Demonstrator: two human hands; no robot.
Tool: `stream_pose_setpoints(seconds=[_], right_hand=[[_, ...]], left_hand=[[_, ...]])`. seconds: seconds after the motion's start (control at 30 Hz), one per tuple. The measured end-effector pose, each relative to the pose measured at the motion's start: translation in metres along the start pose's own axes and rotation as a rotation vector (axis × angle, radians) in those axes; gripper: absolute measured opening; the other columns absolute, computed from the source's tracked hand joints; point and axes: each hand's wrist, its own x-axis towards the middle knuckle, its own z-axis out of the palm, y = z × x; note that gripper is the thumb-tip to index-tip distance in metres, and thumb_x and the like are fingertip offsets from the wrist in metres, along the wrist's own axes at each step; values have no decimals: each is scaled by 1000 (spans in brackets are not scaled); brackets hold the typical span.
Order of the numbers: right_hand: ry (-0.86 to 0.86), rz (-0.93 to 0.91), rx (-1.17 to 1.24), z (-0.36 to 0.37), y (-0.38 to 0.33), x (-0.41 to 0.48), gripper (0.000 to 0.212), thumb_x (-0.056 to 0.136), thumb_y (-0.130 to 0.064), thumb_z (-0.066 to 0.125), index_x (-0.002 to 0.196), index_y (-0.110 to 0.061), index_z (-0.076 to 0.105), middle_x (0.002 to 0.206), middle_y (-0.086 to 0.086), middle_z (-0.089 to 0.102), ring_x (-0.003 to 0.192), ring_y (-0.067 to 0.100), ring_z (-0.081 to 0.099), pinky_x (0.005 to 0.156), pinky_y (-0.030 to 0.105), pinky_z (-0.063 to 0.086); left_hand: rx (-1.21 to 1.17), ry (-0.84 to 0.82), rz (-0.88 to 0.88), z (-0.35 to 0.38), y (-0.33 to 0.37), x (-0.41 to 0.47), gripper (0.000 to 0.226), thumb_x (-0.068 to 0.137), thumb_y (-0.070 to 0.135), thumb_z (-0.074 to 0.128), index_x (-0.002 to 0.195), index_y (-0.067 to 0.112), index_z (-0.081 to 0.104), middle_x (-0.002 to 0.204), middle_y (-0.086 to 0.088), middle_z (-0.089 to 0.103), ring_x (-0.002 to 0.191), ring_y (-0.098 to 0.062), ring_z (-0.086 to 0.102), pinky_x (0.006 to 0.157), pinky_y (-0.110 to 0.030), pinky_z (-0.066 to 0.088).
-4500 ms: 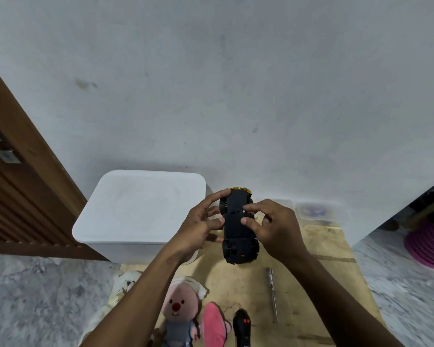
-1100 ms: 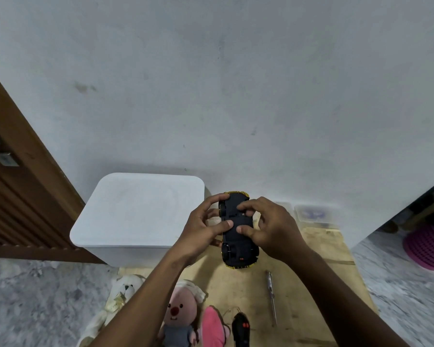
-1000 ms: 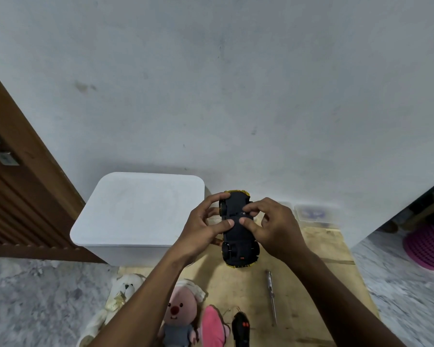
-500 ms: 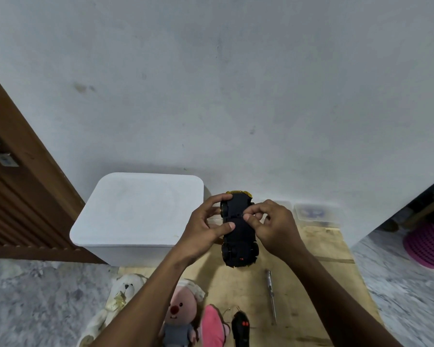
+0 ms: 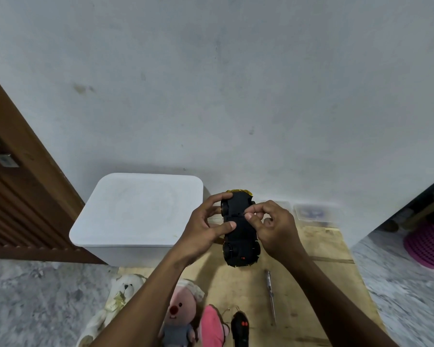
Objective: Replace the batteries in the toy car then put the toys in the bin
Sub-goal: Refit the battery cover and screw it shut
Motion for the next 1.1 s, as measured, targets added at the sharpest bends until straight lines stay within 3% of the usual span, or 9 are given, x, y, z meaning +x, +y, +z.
stream_pose_setpoints(seconds=[0.3,0.47,0.6,0.7,0.8,1.0,1.1], right_hand=[[14,36,32,2,3,1,12,88,-9,72,89,-21,74,78,-8,61,80,12,64,68,32,56],[69,39,-62,5,3,0,15,83,-12,76,84,-27,73,75,-9,63,75,5,61,63,17,42],[163,-36,-131,9,1,-2,12,81,-13,79,82,-23,73,70,-10,58,59,4,52,58,18,37],[163,-232,-220,11,2,-3,7,83,-16,76,90,-15,74,75,-8,60,63,1,52,57,18,38],[122,-276,-218,11,3,-2,13,84,-21,72,95,-16,74,79,-7,62,69,3,57,58,23,46],[103,-243,-205,14,8,2,15,82,-15,78,96,-18,75,75,-7,62,57,-6,50,58,11,32],[188,-42,-11,12,11,3,12,84,-13,76,91,-22,74,73,-5,64,55,-3,52,53,8,35]], left_hand=[[19,-19,3,1,0,0,60,84,-7,74,128,31,63,124,-3,63,106,6,62,65,-37,61],[31,-34,-5,1,-3,0,63,83,-11,72,128,31,62,124,-8,63,103,-3,68,67,-39,62],[31,-14,-7,1,-3,1,62,84,-12,70,128,30,62,125,-6,62,102,8,64,67,-39,62],[1,6,-8,0,-2,4,58,83,-9,71,123,33,63,120,-4,65,115,-8,60,65,-38,61],[12,43,-4,0,-3,7,51,84,1,77,120,35,63,116,-2,69,116,-26,62,70,-39,62],[23,53,-4,-1,-5,8,51,85,-2,74,119,34,62,118,-4,68,121,-24,59,79,-50,63],[23,47,-16,-3,-5,9,51,86,-2,73,121,35,64,121,-6,65,120,-25,59,76,-43,64]])
